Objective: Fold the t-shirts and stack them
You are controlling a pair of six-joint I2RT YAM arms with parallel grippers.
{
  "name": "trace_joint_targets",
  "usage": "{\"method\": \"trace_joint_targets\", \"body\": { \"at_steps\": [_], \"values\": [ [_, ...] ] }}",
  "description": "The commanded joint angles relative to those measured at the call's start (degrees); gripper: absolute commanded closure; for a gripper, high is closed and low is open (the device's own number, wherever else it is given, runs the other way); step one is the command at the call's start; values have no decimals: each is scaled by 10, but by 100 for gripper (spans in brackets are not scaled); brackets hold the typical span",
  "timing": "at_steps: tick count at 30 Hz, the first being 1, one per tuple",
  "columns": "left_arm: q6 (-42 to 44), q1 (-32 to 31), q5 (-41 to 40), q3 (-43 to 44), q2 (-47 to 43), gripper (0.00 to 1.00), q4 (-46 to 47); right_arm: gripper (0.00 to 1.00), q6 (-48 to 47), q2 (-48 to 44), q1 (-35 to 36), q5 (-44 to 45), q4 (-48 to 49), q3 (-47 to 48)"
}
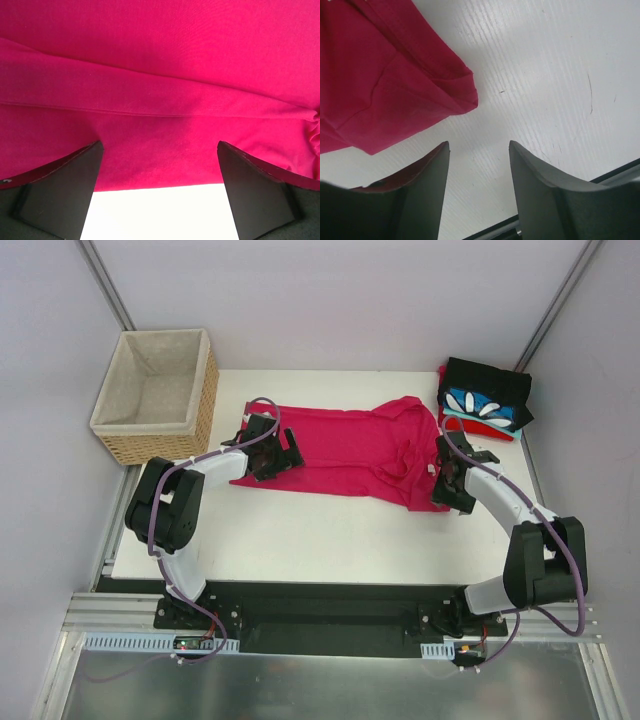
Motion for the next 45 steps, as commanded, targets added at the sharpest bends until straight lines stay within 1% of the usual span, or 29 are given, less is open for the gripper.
{"method": "trace_joint_targets", "body": {
  "at_steps": [1, 6, 18, 23, 29, 33, 36, 41, 45],
  "values": [
    [1, 1, -11, -15, -27, 2, 10, 50, 16, 19, -12, -20, 17, 5],
    [2, 1, -13, -13, -28, 2, 9, 53, 19, 37, -24, -24, 26, 12],
    [9, 1, -14, -5, -15, 2, 9, 54, 14, 101, -27, -68, 79, 40],
    [13, 1, -18, -4, -13, 2, 9, 56, 14, 109, -28, -72, 85, 57],
    [19, 1, -26, -5, -14, 2, 9, 63, 11, 111, -29, -67, 85, 54],
    [21, 1, -30, -5, -16, 2, 8, 71, 10, 111, -30, -67, 88, 46],
    [23, 1, -33, -6, -16, 2, 6, 73, 9, 113, -30, -66, 87, 39],
    [24, 1, -31, -6, -17, 2, 6, 71, 10, 103, -31, -61, 81, 30],
    [25, 1, -32, -5, -16, 2, 4, 68, 11, 73, -31, -60, 69, 27]
  ]
}}
